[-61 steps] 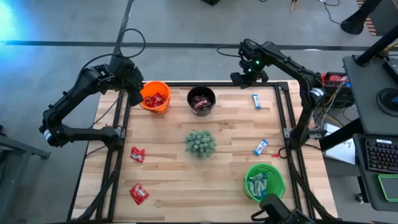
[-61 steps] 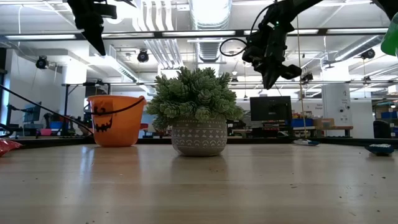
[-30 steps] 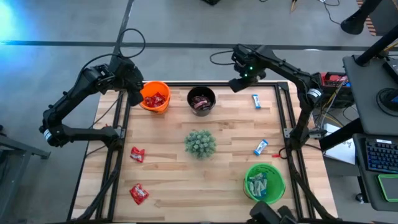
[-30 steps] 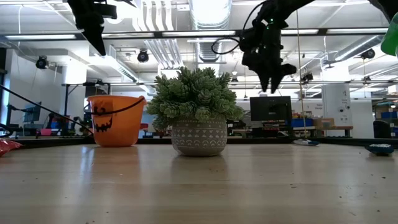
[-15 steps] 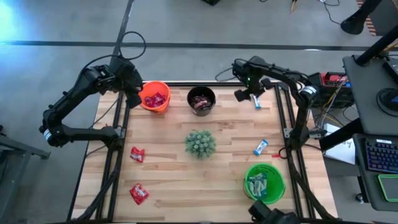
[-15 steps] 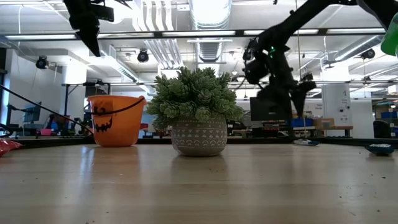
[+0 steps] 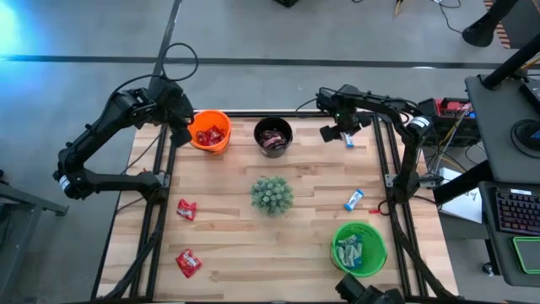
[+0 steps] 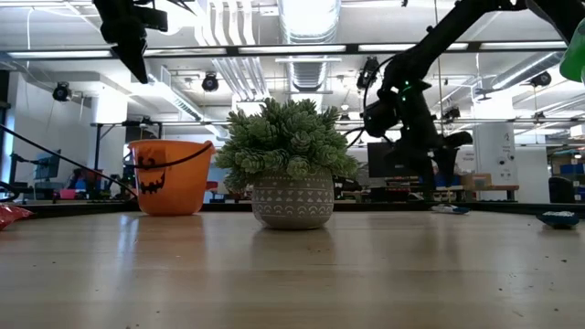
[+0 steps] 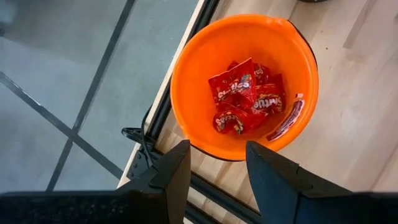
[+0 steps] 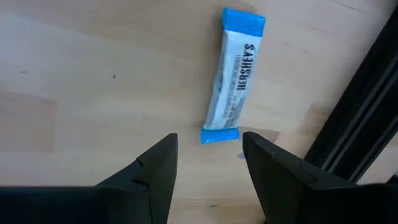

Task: Sort candy
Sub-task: Put the blue chocolate into the green bucket

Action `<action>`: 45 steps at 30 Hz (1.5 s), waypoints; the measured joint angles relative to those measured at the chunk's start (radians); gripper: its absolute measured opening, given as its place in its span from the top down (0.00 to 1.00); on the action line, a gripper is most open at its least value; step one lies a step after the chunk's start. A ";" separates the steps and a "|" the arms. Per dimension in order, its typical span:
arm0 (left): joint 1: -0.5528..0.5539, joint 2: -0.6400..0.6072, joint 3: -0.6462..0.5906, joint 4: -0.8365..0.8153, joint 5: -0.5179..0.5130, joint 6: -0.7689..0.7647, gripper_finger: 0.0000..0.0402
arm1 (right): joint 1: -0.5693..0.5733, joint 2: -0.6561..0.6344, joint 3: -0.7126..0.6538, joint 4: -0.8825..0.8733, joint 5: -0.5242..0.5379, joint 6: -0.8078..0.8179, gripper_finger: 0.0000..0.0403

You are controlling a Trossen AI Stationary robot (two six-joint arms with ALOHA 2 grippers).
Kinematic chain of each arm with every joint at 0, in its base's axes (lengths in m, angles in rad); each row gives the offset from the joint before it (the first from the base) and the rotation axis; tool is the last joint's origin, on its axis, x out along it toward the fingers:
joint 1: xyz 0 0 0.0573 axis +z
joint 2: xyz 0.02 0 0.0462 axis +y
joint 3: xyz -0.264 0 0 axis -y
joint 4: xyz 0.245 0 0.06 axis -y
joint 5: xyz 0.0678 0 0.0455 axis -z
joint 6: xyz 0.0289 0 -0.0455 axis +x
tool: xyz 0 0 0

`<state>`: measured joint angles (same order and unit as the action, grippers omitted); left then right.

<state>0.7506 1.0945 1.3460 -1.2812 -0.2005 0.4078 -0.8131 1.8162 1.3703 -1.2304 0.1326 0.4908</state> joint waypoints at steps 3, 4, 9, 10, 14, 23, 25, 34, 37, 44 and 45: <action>0.000 0.000 0.000 0.000 0.000 0.001 0.66 | 0.008 -0.003 0.006 0.003 0.000 0.000 0.55; 0.000 0.000 0.000 0.000 0.000 0.001 0.66 | 0.009 -0.004 0.006 0.005 -0.001 0.003 0.55; 0.000 0.000 0.000 0.001 0.000 0.002 0.66 | -0.005 -0.004 -0.004 0.017 0.000 0.056 0.55; 0.000 0.000 0.000 0.001 0.000 0.002 0.66 | -0.006 -0.003 -0.008 0.018 0.002 0.070 0.55; 0.000 0.000 0.000 0.001 0.000 0.002 0.66 | -0.005 -0.002 -0.032 0.019 0.000 0.093 0.55; 0.000 0.000 0.000 0.002 0.000 0.002 0.66 | -0.005 -0.001 -0.077 0.046 0.002 0.101 0.55; 0.000 0.000 0.000 0.002 0.000 0.002 0.66 | -0.005 -0.001 -0.077 0.061 0.006 0.099 0.55; 0.000 0.000 0.000 0.002 0.000 0.000 0.66 | -0.014 -0.001 -0.078 0.124 0.009 0.099 0.55; 0.000 0.000 0.000 0.001 0.000 -0.005 0.66 | -0.022 -0.001 -0.081 0.143 0.010 0.103 0.55; 0.000 0.000 0.000 0.001 0.000 -0.006 0.66 | -0.038 0.000 -0.108 0.147 0.028 0.143 0.55; 0.000 0.000 0.000 0.001 0.000 -0.006 0.66 | -0.038 0.000 -0.115 0.148 0.028 0.144 0.55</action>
<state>0.7502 1.0946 1.3460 -1.2797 -0.2001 0.4022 -0.8509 1.8160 1.2552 -1.0827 0.1608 0.6349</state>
